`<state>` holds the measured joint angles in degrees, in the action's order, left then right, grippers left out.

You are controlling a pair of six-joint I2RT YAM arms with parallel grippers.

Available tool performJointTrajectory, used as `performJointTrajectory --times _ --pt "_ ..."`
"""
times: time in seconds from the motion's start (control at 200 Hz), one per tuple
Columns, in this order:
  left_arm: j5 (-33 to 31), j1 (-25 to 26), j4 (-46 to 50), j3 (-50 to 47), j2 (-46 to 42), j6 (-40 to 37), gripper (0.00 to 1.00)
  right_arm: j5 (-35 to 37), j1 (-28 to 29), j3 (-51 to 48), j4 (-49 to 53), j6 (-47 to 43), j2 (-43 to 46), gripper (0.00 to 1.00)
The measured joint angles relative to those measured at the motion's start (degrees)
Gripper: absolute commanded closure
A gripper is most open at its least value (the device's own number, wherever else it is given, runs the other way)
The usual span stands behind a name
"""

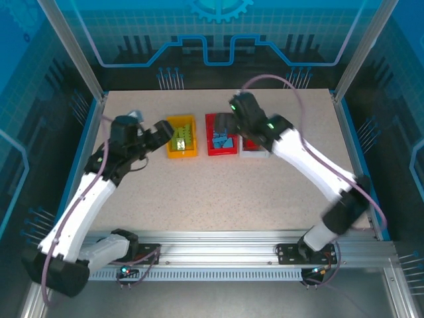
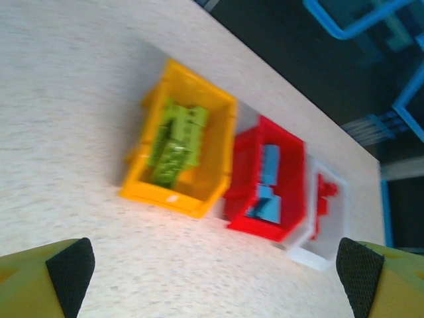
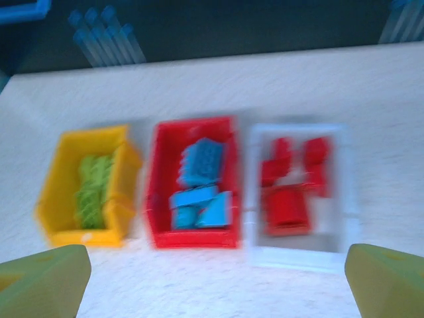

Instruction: Sort the legos into containers by color

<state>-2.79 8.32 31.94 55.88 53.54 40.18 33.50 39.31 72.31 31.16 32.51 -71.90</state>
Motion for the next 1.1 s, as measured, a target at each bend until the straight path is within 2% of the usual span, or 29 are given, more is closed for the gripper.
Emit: performJointTrajectory --times 0.09,0.135,0.225,0.27,0.335,0.405,0.56,0.69,0.79,0.92,1.1 --pt "-3.58 -0.66 1.86 -3.54 -3.52 -0.48 0.01 7.72 -1.53 -11.56 -1.44 -0.20 10.84 0.00" --pt "-7.61 -0.66 2.36 -5.07 -4.33 -0.02 0.01 8.79 -5.07 -17.16 -3.08 -1.18 14.97 0.00" --pt "-15.72 -0.72 0.96 -9.88 -5.20 -0.55 0.01 6.97 -16.04 -30.51 -10.64 -4.31 21.53 0.00" --pt "-18.49 -0.79 -2.60 -14.29 -5.66 -3.74 0.01 6.51 -20.81 -37.92 -15.45 -6.23 23.91 0.00" --pt "-21.14 -0.79 -8.74 -21.22 -6.21 -8.81 0.01 5.53 -24.48 -46.75 -20.74 -9.25 25.33 0.00" --pt "-23.41 -0.83 -15.52 -27.21 -5.66 -14.40 0.01 3.82 -26.73 -52.04 -25.27 -12.17 23.67 0.00" --pt "-25.07 -1.57 -31.71 -31.87 2.60 -26.86 0.01 -0.31 -29.35 -53.11 -37.44 -16.76 12.52 0.00" --pt "-24.65 -3.58 -45.24 -31.93 13.05 -32.83 0.01 -4.90 -29.66 -51.56 -48.33 -20.06 1.86 0.00" --pt "-22.36 -5.33 -56.39 -32.59 21.14 -36.37 0.01 -7.65 -30.01 -47.84 -51.82 -22.67 -4.48 0.00" --pt "-18.84 -5.86 -61.64 -32.54 25.94 -40.37 0.01 -11.30 -31.15 -47.17 -62.01 -26.38 -7.72 0.00" --pt "-16.74 -5.86 -68.35 -33.75 25.03 -42.56 0.01 -17.35 -35.98 -53.51 -75.43 -27.28 -9.79 0.00"
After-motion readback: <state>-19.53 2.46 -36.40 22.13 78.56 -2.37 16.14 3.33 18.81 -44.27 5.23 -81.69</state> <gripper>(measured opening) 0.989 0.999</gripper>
